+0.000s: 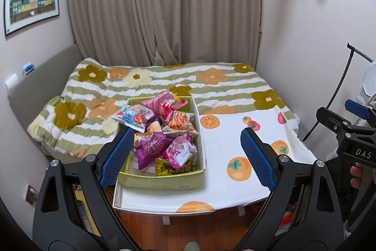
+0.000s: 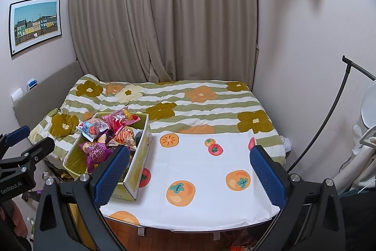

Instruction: Organize snacks

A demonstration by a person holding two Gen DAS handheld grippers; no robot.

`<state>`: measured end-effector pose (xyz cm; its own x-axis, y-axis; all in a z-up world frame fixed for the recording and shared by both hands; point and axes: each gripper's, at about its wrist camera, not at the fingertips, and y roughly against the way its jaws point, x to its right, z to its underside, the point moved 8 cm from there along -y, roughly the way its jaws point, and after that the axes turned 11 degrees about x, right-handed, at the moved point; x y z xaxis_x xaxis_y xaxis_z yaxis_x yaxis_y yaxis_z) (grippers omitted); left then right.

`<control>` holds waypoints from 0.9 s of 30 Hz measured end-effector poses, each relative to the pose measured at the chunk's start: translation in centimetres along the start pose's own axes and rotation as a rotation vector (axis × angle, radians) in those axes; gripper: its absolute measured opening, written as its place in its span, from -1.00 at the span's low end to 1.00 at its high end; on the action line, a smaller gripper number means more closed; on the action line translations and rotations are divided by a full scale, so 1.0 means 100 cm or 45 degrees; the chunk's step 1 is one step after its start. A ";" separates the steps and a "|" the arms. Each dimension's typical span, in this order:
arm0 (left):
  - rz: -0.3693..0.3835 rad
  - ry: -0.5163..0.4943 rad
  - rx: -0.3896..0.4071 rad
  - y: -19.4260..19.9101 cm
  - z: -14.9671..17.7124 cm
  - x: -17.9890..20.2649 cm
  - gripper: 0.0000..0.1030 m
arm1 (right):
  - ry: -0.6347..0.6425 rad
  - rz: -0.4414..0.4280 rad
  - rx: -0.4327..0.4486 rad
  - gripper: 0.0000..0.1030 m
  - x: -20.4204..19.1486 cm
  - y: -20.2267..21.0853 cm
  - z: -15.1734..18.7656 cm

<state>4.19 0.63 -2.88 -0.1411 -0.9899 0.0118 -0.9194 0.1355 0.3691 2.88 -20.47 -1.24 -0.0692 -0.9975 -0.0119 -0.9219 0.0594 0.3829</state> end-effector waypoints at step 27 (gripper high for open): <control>-0.038 0.001 0.039 0.000 -0.005 0.009 1.00 | -0.003 0.007 -0.004 0.98 -0.005 -0.002 -0.005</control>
